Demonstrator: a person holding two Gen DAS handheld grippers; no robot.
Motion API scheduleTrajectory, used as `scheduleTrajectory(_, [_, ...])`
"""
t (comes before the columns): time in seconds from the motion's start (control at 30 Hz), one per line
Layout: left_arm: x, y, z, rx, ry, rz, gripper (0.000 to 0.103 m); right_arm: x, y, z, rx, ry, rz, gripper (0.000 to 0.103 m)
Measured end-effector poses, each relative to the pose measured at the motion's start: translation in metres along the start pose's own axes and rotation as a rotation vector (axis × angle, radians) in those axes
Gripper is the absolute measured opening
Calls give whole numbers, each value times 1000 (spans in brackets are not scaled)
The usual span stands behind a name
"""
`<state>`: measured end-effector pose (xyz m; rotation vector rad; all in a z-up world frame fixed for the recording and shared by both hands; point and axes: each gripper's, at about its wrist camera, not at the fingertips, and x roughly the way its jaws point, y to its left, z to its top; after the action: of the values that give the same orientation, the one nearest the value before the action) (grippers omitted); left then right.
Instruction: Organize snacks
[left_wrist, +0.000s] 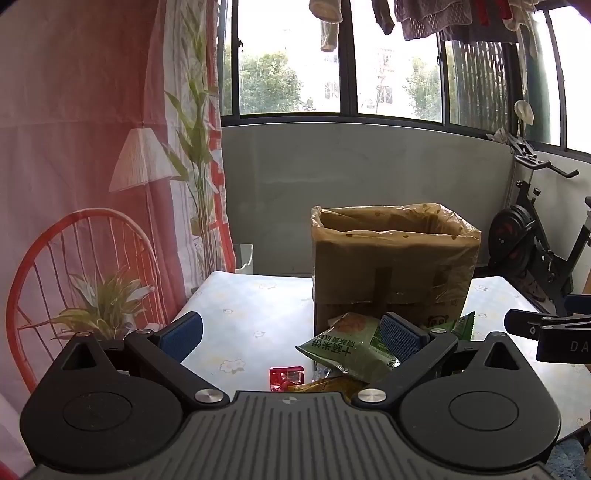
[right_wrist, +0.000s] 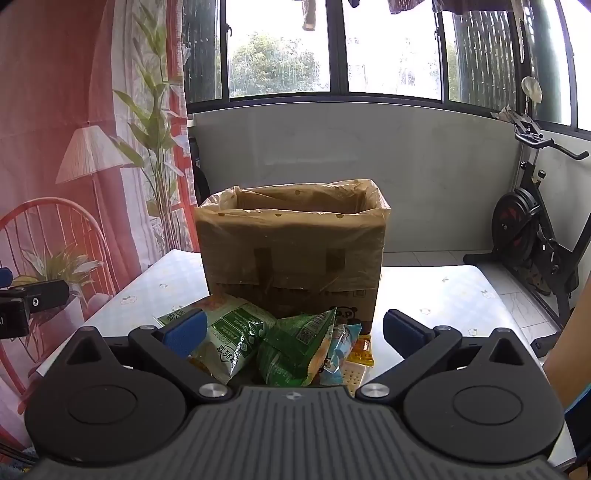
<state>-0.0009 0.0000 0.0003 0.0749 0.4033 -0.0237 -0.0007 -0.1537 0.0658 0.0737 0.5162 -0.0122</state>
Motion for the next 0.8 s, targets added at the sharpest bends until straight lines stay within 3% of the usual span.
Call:
scheduleTrajectory(0.4, [2,14,4,29,4,2,103,-1,0,0,2,3,1,103])
scheduleTrajectory(0.8, [-5,0,-1,35,-21,20,103,-1,-5,0,7,6,-3,103])
